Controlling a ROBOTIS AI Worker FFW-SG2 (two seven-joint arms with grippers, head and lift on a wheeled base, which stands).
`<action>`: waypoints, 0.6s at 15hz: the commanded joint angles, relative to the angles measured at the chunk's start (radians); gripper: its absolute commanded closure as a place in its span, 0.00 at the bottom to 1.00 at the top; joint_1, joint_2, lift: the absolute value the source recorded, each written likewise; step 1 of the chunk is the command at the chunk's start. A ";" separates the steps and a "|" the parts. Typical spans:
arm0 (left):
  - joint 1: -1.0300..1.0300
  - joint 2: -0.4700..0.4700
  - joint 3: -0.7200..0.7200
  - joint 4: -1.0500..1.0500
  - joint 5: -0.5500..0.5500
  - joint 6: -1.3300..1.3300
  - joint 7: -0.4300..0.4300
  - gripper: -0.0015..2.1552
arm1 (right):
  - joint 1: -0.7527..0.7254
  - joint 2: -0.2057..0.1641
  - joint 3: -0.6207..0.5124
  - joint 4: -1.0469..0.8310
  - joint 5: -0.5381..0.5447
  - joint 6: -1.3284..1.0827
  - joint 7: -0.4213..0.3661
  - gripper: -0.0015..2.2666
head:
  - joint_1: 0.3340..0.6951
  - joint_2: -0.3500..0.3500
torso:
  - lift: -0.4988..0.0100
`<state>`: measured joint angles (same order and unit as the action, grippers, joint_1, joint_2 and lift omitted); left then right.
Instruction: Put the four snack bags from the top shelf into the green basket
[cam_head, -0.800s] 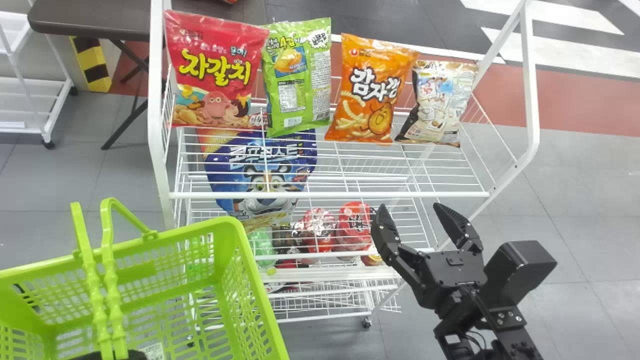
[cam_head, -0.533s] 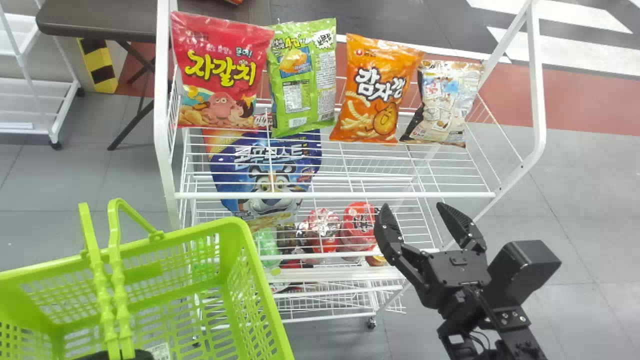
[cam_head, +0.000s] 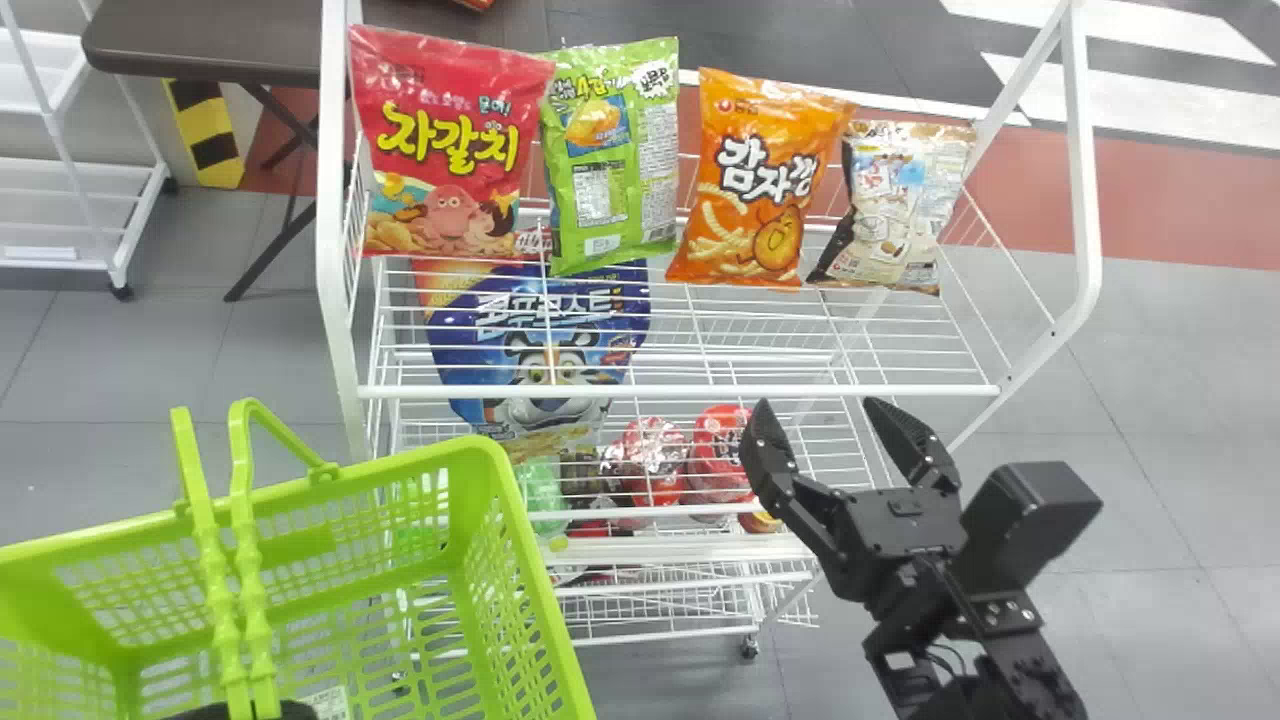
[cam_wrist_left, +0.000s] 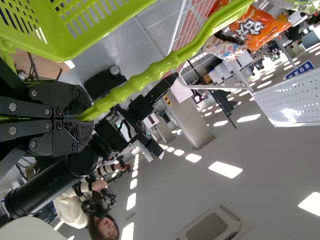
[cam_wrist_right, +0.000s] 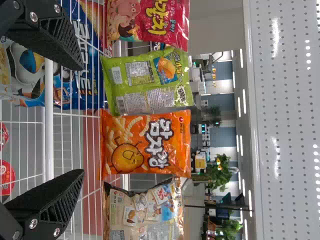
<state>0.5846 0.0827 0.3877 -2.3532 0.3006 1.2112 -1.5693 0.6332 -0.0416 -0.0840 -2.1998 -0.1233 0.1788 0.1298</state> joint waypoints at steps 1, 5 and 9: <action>0.003 -0.001 -0.003 -0.003 0.002 0.000 -0.011 1.00 | -0.101 -0.008 0.040 0.034 0.007 0.121 0.001 0.03 | 1.00 0.19 | 0.97; 0.023 0.009 0.007 -0.001 0.006 0.000 -0.011 1.00 | -0.354 -0.009 0.145 0.213 0.013 0.198 0.001 0.04 | 1.00 0.32 | 0.97; 0.035 0.025 0.025 0.002 0.023 -0.006 -0.011 1.00 | -0.599 -0.001 0.276 0.453 0.008 0.161 -0.044 0.04 | 1.00 0.47 | 0.97</action>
<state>0.6166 0.1015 0.4068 -2.3531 0.3179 1.2075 -1.5692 0.1228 -0.0447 0.1424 -1.8405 -0.1130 0.3639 0.0985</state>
